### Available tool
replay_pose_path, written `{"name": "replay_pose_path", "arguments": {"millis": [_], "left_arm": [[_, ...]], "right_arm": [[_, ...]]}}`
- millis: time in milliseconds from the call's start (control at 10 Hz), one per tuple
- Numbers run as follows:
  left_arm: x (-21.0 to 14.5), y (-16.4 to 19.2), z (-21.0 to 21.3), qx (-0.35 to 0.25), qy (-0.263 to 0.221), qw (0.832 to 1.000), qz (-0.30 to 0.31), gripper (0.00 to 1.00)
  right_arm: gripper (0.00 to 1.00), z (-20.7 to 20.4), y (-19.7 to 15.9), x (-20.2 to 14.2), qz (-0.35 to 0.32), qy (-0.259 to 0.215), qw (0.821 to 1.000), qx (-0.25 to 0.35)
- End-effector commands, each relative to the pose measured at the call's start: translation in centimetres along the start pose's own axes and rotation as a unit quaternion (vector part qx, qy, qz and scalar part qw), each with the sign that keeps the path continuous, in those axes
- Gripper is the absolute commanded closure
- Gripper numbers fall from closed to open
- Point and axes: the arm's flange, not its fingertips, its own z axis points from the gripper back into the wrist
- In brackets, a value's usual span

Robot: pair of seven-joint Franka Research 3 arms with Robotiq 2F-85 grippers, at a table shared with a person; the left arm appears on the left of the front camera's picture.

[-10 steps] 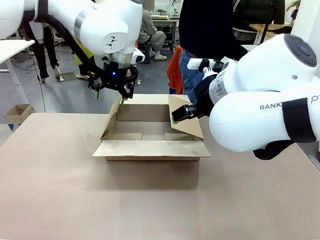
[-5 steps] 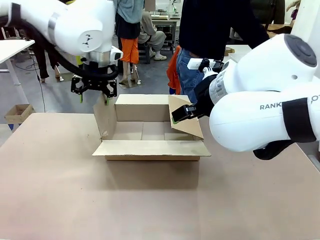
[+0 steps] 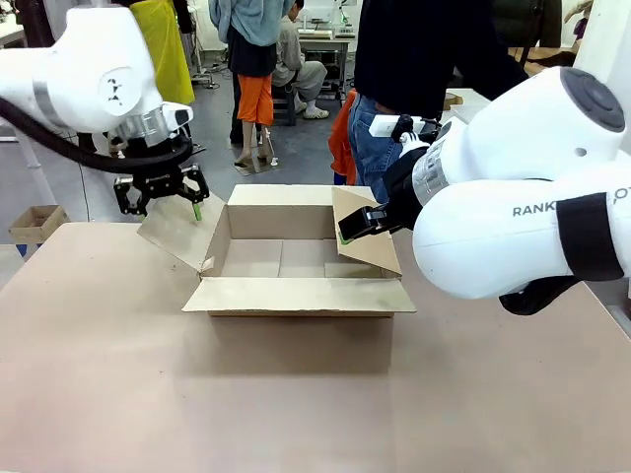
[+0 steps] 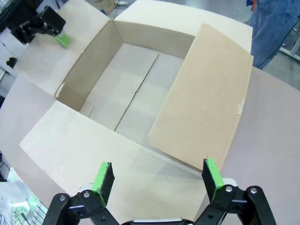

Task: Pack the gift set into the box.
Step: Place both hands on the side flaps of the Package Box and spread them outward.

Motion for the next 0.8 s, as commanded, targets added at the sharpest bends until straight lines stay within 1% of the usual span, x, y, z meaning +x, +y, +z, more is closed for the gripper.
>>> {"name": "replay_pose_path", "arguments": {"millis": [0,100,200,300,400,500,600,700], "left_arm": [[0.5,2.6,-1.8,-0.083,0.056,0.995,-0.018,0.00],[0.0,0.0,0.0,0.000,0.000,1.000,0.000,0.00],[0.0,0.0,0.0,0.000,0.000,1.000,0.000,0.00],[0.0,0.0,0.0,0.000,0.000,1.000,0.000,0.00],[0.0,0.0,0.0,0.000,0.000,1.000,0.000,0.00],[0.0,0.0,0.0,0.000,0.000,1.000,0.000,0.00],[0.0,0.0,0.0,0.000,0.000,1.000,0.000,0.00],[0.0,0.0,0.0,0.000,0.000,1.000,0.000,0.00]], "right_arm": [[0.00,0.4,0.2,-0.4,-0.006,0.003,1.000,-0.001],[0.00,0.4,0.2,-0.4,-0.006,0.003,1.000,-0.001],[0.00,0.0,0.0,0.0,0.000,0.000,1.000,0.000],[0.00,0.8,0.8,1.2,0.033,0.055,0.997,-0.038],[0.00,0.9,2.0,3.5,0.044,0.103,0.992,-0.057],[0.00,1.2,3.4,6.5,0.048,0.159,0.983,-0.082],[0.00,1.2,4.8,9.6,0.046,0.201,0.973,-0.107],[0.00,0.0,6.7,12.3,0.030,0.230,0.961,-0.147]]}}
